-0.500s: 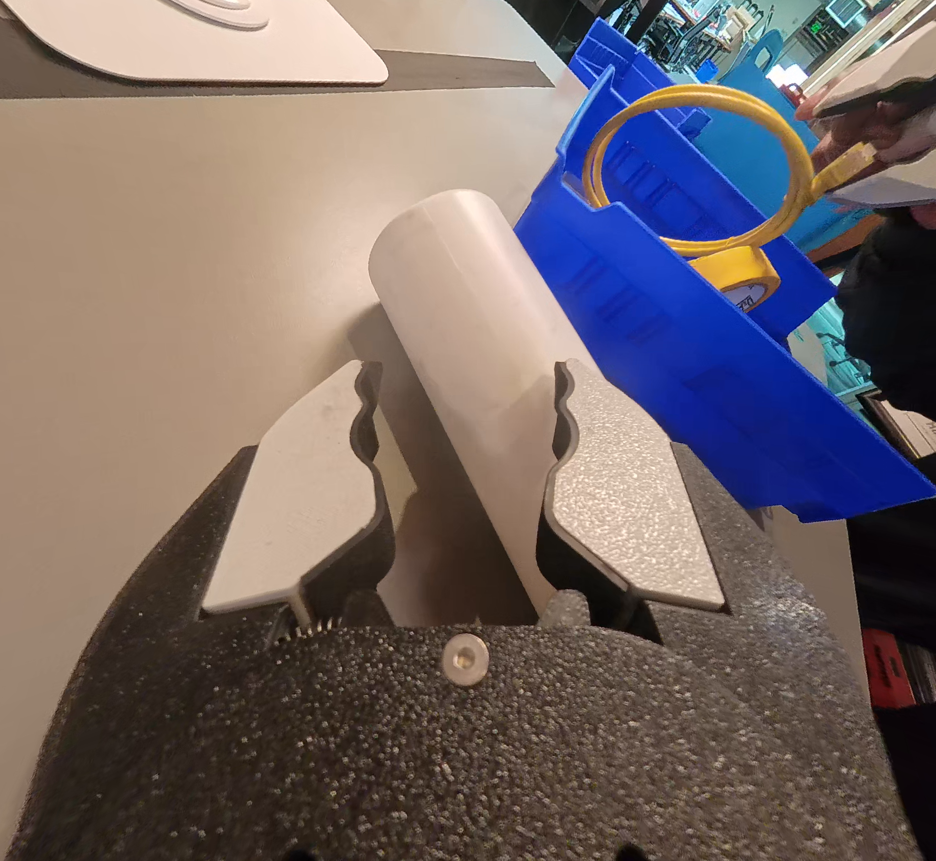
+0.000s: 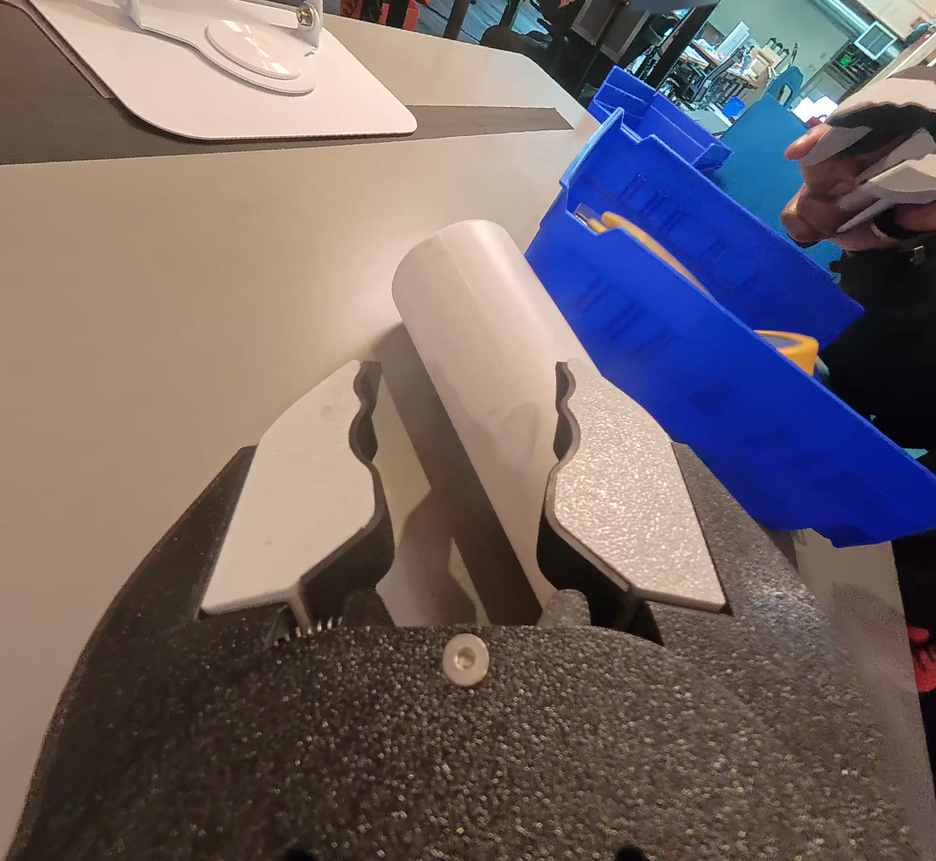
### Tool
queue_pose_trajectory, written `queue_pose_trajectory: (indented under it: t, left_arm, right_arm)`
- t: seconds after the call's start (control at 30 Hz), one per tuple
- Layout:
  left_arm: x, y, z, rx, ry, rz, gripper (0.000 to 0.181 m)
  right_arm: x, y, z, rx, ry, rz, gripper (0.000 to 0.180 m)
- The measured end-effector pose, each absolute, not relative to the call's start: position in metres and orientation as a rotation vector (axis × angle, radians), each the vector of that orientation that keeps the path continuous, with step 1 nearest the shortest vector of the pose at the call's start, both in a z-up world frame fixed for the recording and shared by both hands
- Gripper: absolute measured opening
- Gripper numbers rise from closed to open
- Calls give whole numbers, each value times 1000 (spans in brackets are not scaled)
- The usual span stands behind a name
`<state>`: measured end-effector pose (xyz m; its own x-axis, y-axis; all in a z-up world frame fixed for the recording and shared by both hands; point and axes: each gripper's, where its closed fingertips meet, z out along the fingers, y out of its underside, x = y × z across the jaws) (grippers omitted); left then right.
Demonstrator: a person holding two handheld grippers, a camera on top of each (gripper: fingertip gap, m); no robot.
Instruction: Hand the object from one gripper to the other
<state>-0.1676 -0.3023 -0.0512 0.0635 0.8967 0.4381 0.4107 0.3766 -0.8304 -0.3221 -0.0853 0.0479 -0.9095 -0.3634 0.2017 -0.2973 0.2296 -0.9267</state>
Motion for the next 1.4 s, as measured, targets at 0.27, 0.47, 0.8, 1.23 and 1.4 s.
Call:
queue_pose_trajectory:
  t: [0.27, 0.47, 0.8, 1.23, 1.4]
  left_arm:
    - [-168, -299, -53, -1212, -1559, 597, 69]
    - [-169, -296, -54, -1207, -1552, 592, 69]
    - [-168, -291, -50, -1224, -1532, 602, 69]
    - [-168, -286, -38, -1230, -1494, 640, 69]
    - [-168, -286, -31, -1243, -1488, 677, 69]
  right_arm:
    - [-341, -73, 28, -647, 2406, -1765, 42]
    - [-329, -73, 9, -646, 2381, -1669, 39]
    - [-326, -73, -22, -589, 2540, -1473, 49]
    - [-281, -39, -15, -683, 2495, -1427, 54]
    - [-275, -36, -12, -665, 2459, -1437, 53]
